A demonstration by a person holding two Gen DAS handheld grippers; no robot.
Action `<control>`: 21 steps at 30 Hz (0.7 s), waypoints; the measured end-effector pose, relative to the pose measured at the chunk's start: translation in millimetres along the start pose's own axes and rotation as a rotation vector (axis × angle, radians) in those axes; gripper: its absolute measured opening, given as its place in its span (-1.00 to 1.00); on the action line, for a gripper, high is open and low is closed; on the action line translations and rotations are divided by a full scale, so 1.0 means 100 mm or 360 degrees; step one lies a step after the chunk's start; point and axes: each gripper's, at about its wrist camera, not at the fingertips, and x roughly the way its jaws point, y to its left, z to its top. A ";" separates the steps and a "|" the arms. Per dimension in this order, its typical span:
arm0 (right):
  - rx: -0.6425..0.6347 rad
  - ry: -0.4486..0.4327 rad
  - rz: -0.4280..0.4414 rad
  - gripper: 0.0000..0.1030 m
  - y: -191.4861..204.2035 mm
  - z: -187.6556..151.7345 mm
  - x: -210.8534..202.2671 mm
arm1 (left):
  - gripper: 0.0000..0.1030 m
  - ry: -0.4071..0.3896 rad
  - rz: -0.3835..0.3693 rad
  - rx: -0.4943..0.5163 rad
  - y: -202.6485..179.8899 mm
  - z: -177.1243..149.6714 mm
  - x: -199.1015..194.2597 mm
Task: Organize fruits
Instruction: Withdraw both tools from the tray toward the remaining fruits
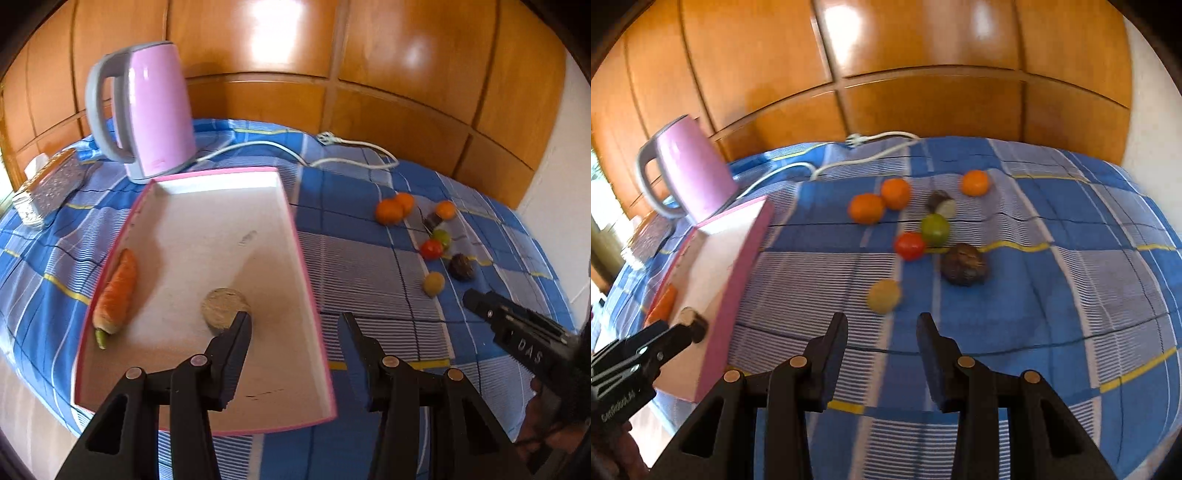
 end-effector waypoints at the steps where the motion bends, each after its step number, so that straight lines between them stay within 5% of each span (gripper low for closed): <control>1: 0.0019 -0.0001 -0.0014 -0.24 -0.06 0.00 0.00 | -0.04 0.0006 -0.0008 0.0023 -0.05 0.00 0.01; 21: 0.0227 0.0044 -0.0127 -0.24 -0.69 -0.04 0.12 | -0.06 0.0157 -0.0386 0.0249 -0.83 0.11 0.44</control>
